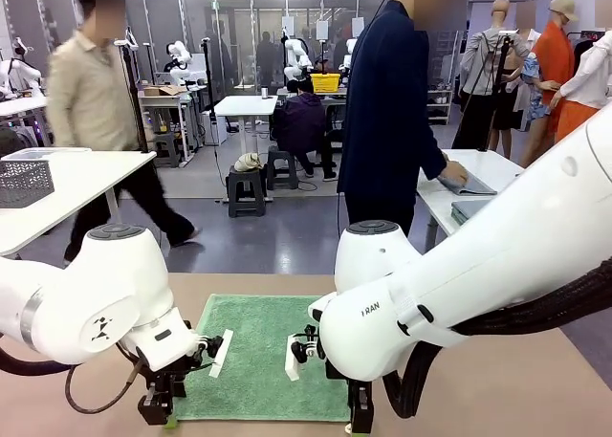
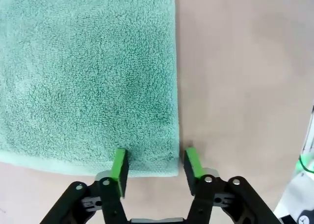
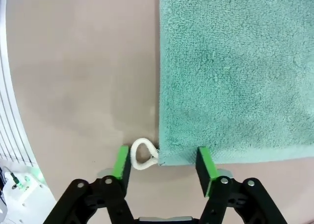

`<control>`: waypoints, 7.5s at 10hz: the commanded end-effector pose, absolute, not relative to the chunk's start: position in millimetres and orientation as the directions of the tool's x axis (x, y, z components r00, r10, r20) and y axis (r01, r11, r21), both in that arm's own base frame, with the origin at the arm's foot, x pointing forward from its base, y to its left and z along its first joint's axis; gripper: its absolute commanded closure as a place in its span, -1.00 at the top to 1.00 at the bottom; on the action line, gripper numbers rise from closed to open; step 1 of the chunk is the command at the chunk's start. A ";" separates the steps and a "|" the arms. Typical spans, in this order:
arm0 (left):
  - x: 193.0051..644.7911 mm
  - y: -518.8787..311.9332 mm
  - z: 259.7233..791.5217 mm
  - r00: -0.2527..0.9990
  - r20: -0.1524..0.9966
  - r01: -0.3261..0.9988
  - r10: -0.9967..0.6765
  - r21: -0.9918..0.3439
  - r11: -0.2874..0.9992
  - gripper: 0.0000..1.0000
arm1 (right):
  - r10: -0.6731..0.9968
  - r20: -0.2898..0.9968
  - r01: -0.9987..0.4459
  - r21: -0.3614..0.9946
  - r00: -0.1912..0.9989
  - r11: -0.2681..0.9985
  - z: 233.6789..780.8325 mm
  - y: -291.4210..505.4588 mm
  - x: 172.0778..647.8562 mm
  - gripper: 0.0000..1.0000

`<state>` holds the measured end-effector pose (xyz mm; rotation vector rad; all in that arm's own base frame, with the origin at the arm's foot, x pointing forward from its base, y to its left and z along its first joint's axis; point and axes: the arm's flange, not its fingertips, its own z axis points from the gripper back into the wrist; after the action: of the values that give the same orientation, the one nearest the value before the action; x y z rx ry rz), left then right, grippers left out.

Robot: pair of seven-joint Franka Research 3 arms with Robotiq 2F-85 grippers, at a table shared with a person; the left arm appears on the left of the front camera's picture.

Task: Fold the towels and place them in the basket.
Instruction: When a person lays out a Towel with hook on the table, fold it in half twice.

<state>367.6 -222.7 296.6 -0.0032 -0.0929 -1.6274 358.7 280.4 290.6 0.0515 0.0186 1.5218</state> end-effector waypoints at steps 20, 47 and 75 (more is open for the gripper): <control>372.6 -220.7 379.5 -0.031 0.046 0.992 -0.998 0.122 -0.025 -1.00 | 0.998 -0.028 -0.997 -0.049 0.064 0.062 384.2 283.4 374.6 -1.00; 592.9 -230.2 337.5 0.025 0.004 0.993 -1.000 0.111 0.026 -0.87 | 1.000 -0.003 -0.996 -0.081 0.030 0.029 328.7 288.8 574.4 -0.77; 504.3 43.5 461.0 -0.001 0.824 0.999 -0.566 0.021 0.029 0.54 | 0.638 0.126 -0.648 0.075 0.760 0.758 499.6 252.1 435.1 0.51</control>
<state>493.0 43.7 460.0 -0.6952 -0.7624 -1.4218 433.9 248.6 495.2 0.1318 -0.1014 0.7138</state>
